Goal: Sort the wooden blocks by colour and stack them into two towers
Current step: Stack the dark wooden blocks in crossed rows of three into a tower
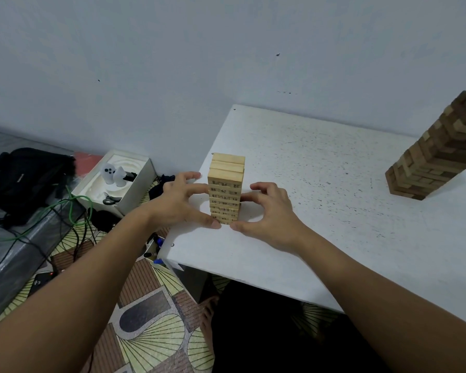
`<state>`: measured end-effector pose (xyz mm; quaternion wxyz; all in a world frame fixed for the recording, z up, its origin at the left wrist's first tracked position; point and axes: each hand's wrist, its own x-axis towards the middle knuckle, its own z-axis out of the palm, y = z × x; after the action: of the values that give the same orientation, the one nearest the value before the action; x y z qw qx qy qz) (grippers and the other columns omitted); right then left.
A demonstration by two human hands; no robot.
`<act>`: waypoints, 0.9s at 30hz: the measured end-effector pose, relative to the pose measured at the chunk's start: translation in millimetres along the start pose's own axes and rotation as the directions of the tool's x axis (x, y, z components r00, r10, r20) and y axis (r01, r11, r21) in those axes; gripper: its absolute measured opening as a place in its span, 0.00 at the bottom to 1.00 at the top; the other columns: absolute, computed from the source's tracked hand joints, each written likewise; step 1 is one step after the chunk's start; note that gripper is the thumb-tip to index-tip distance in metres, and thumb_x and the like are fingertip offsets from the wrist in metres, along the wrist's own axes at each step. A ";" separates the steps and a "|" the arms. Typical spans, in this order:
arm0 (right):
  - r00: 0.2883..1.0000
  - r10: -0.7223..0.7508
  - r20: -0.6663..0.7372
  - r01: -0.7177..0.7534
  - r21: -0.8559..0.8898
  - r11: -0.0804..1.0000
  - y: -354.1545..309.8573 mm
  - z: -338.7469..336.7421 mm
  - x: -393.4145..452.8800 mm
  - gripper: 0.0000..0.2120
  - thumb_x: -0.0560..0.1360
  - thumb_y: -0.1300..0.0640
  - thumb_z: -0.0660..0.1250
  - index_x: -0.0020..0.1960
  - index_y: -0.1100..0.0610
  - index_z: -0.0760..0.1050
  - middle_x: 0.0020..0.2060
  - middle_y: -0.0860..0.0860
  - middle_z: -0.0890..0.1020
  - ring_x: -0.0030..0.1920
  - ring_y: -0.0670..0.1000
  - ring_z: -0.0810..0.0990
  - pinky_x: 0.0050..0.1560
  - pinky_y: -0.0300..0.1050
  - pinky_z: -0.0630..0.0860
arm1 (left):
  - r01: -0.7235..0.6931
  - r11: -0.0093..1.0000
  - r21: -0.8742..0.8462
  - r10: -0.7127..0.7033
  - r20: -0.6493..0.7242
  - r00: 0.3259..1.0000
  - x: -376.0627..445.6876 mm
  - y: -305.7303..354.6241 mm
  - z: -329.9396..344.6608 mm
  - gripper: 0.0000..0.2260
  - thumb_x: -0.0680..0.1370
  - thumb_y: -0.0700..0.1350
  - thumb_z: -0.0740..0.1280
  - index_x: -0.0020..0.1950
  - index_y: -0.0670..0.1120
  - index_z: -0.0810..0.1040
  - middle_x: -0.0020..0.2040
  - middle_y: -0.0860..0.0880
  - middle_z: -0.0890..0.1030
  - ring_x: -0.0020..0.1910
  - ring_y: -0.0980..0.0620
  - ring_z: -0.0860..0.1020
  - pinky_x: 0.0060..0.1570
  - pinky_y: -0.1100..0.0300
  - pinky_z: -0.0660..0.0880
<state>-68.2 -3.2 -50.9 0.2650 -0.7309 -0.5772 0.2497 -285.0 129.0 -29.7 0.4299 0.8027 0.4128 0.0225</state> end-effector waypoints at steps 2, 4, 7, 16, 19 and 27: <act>1.000 -0.004 -0.003 0.004 0.000 1.000 0.1 0.4 0.2 0.29 0.67 0.34 0.76 0.67 0.36 0.75 0.69 0.39 0.63 0.73 0.44 0.56 0.77 0.55 0.58 | -0.003 1.000 0.001 0.003 0.002 1.000 -0.1 -0.2 0.0 0.28 0.64 0.59 0.84 0.62 0.70 0.80 0.76 0.63 0.56 0.77 0.54 0.48 0.77 0.41 0.50; 1.000 -0.008 -0.004 0.008 0.002 1.000 0.3 0.3 0.1 0.30 0.67 0.34 0.76 0.67 0.36 0.75 0.68 0.38 0.63 0.72 0.44 0.56 0.77 0.55 0.58 | -0.002 1.000 -0.002 0.002 0.005 1.000 0.1 0.0 0.3 0.28 0.64 0.59 0.84 0.62 0.70 0.80 0.76 0.63 0.56 0.76 0.54 0.48 0.77 0.41 0.50; 1.000 -0.008 -0.009 0.008 0.004 1.000 -0.1 0.3 -0.5 0.30 0.67 0.34 0.76 0.67 0.36 0.75 0.68 0.38 0.63 0.72 0.43 0.56 0.77 0.55 0.58 | -0.003 1.000 -0.009 0.003 0.006 1.000 0.6 -0.2 0.4 0.28 0.64 0.60 0.84 0.62 0.70 0.80 0.76 0.64 0.56 0.76 0.55 0.48 0.77 0.41 0.50; 1.000 0.002 0.011 -0.002 -0.054 0.999 -8.9 -1.6 2.2 0.35 0.64 0.33 0.78 0.68 0.36 0.72 0.69 0.39 0.61 0.72 0.44 0.54 0.76 0.53 0.55 | -0.004 0.999 0.049 0.003 0.007 1.000 10.6 -1.3 2.6 0.35 0.58 0.64 0.85 0.61 0.77 0.75 0.74 0.65 0.55 0.77 0.53 0.48 0.79 0.39 0.51; 1.000 -0.005 -0.010 0.005 -0.072 0.997 -8.1 2.0 3.1 0.32 0.65 0.33 0.77 0.66 0.36 0.74 0.68 0.38 0.61 0.71 0.44 0.53 0.76 0.52 0.55 | -0.009 0.999 0.047 0.009 0.005 1.000 13.8 -3.7 4.4 0.35 0.58 0.63 0.85 0.63 0.75 0.76 0.73 0.65 0.55 0.76 0.53 0.48 0.79 0.38 0.52; 0.998 -0.016 -0.058 0.011 -0.094 0.995 -4.9 8.1 5.9 0.30 0.65 0.32 0.76 0.65 0.36 0.74 0.67 0.38 0.62 0.71 0.45 0.54 0.75 0.49 0.54 | -0.036 0.999 0.000 0.036 -0.007 0.999 13.3 -5.4 6.4 0.31 0.60 0.62 0.84 0.61 0.73 0.79 0.74 0.64 0.55 0.74 0.54 0.48 0.77 0.46 0.50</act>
<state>-75.9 4.4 -53.9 0.2488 -0.7457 -0.5852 0.1990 -277.3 135.4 -41.7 0.4279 0.8099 0.3997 0.0331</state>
